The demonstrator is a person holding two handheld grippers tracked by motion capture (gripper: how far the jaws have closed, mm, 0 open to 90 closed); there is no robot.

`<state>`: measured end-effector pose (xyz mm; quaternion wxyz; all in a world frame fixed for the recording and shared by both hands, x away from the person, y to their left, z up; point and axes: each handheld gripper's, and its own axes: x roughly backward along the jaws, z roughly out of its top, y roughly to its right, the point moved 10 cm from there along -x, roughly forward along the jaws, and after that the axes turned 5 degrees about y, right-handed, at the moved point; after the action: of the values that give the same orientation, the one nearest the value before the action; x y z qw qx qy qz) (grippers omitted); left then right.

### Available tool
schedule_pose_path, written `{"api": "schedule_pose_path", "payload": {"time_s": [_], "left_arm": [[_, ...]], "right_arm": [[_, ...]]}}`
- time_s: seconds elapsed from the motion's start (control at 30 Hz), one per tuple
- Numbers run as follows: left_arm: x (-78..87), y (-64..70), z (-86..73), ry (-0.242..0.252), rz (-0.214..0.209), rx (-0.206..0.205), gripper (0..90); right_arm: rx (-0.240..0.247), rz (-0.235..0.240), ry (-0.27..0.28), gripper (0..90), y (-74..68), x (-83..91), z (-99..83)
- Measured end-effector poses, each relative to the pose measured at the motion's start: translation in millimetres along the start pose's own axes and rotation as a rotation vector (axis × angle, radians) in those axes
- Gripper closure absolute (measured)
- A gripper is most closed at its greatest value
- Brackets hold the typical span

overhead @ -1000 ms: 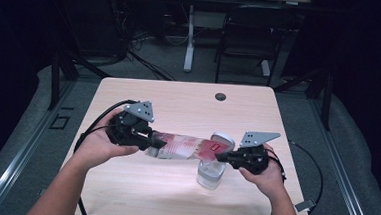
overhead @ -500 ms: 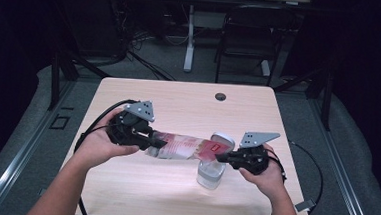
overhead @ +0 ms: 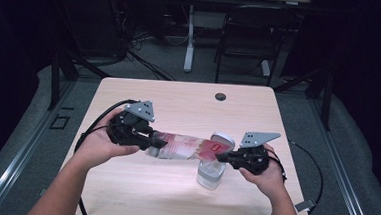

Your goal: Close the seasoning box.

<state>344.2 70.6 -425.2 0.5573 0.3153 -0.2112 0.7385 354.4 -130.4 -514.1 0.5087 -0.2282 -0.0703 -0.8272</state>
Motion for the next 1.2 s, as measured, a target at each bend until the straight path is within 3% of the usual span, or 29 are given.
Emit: {"api": "schedule_pose_path", "payload": {"time_s": [1.2], "left_arm": [[-1.1, 0.1, 1.1, 0.001, -0.008, 0.004, 74.7]], "right_arm": [[0.003, -0.019, -0.001, 88.6, 0.9, 0.2, 0.1]]}}
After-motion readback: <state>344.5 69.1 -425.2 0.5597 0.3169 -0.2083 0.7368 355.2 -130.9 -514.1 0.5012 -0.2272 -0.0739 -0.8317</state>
